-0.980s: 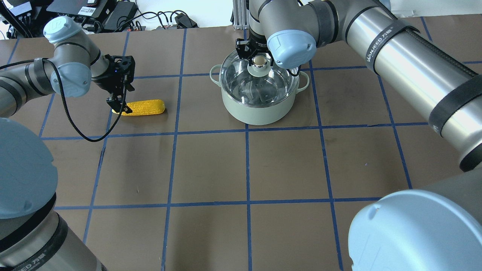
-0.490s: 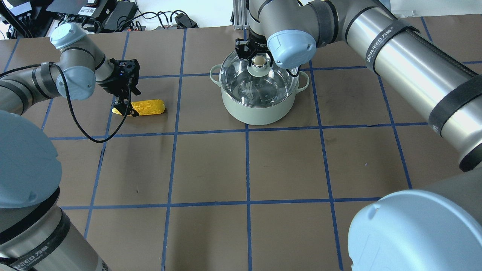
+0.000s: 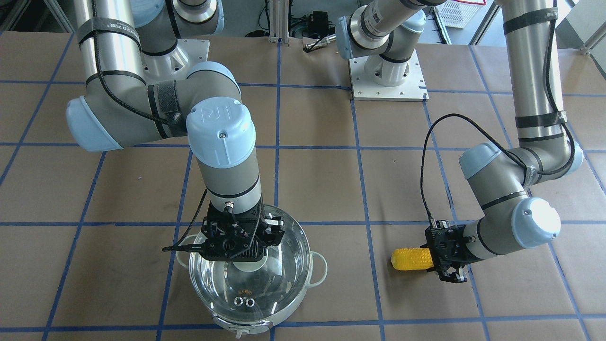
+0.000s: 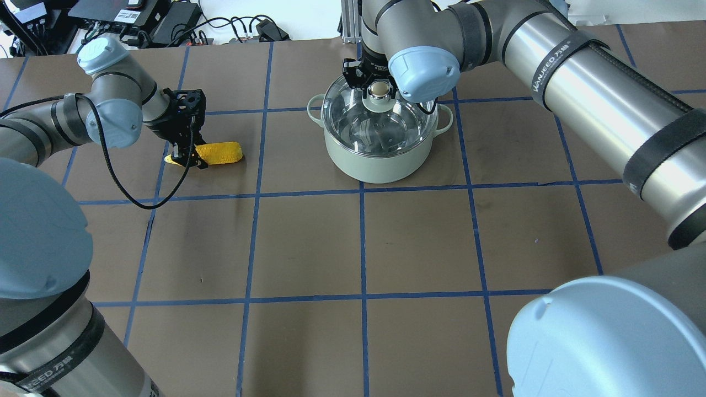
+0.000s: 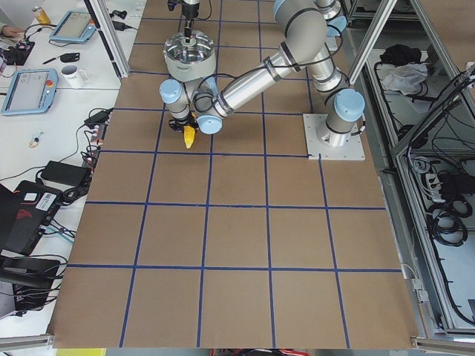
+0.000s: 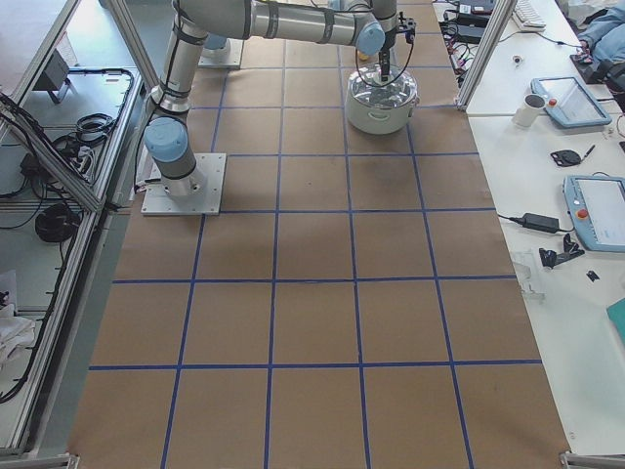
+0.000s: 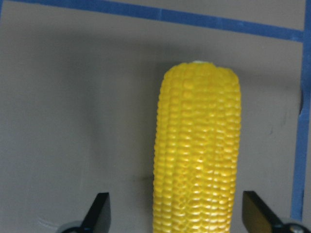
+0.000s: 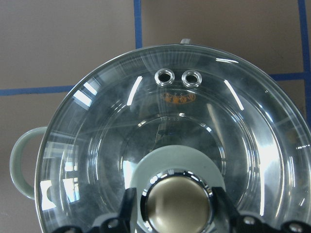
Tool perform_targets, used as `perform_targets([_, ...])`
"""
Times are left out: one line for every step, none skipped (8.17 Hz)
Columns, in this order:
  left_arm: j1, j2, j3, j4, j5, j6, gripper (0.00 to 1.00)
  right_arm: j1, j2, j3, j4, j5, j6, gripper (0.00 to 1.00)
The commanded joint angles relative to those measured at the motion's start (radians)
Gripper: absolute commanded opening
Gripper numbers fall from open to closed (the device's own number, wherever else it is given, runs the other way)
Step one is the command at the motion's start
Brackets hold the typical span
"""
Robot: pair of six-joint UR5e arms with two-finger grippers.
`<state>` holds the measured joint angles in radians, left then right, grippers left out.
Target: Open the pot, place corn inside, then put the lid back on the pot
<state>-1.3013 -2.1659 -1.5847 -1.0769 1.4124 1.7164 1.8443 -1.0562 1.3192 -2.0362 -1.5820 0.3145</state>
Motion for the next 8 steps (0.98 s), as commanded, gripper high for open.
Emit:
perform_targets([-0.004,0.011,0.005,-0.005,0.005,-0.02,0.0,0.001,0.001,0.0,-0.002,0.002,-0.003,0.42])
perform_targets([-0.01,0.029,0.005,-0.006,0.006,-0.035,0.0,0.001,0.001,0.0,-0.002,0.002,-0.009,0.34])
perform_targets([-0.019,0.059,0.005,-0.005,0.008,-0.038,0.0,0.001,-0.002,-0.002,-0.001,0.0,-0.014,0.29])
perform_targets([-0.021,0.101,0.005,-0.009,0.01,-0.078,0.0,0.001,-0.007,-0.011,0.002,-0.007,-0.018,0.29])
perform_targets([-0.021,0.133,0.008,-0.011,0.007,-0.125,0.0,0.001,-0.031,-0.017,0.011,-0.012,-0.037,0.3])
perform_targets([-0.021,0.146,0.009,-0.012,0.02,-0.127,0.0,0.0,-0.062,-0.017,0.075,-0.009,-0.047,0.27])
perform_targets([-0.024,0.152,0.008,-0.009,0.051,-0.13,0.0,-0.008,-0.103,-0.015,0.105,-0.001,-0.073,0.27])
perform_targets([-0.053,0.175,0.011,-0.006,0.062,-0.139,0.0,-0.016,-0.17,-0.006,0.172,-0.001,-0.086,0.27])
